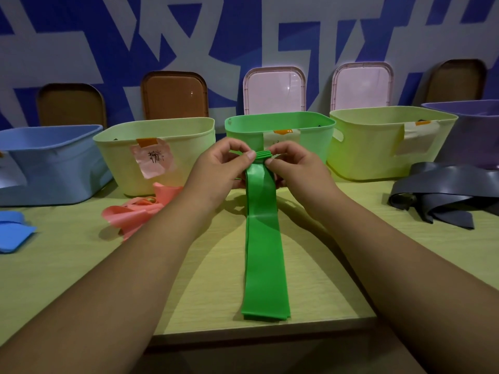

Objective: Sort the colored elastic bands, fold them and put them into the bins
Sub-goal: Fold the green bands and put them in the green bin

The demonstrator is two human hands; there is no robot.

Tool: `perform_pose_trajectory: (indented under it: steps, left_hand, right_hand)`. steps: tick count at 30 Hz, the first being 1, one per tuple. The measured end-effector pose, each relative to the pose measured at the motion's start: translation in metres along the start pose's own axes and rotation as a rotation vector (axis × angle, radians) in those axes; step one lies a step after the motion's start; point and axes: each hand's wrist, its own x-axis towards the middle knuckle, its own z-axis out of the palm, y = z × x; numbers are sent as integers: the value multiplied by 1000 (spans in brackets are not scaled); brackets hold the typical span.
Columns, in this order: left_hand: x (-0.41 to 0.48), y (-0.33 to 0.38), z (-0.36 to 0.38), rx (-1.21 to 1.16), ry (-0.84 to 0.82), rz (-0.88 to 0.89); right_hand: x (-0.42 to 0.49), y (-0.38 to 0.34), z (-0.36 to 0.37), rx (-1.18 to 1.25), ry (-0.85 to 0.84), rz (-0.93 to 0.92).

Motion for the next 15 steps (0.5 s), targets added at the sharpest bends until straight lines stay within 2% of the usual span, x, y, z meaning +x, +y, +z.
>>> perform_pose_trajectory:
  steps: [15]
  left_hand:
    - [-3,0,-2,-6,-27,31]
  right_hand:
    - [-3,-3,-1,-4,12,-17]
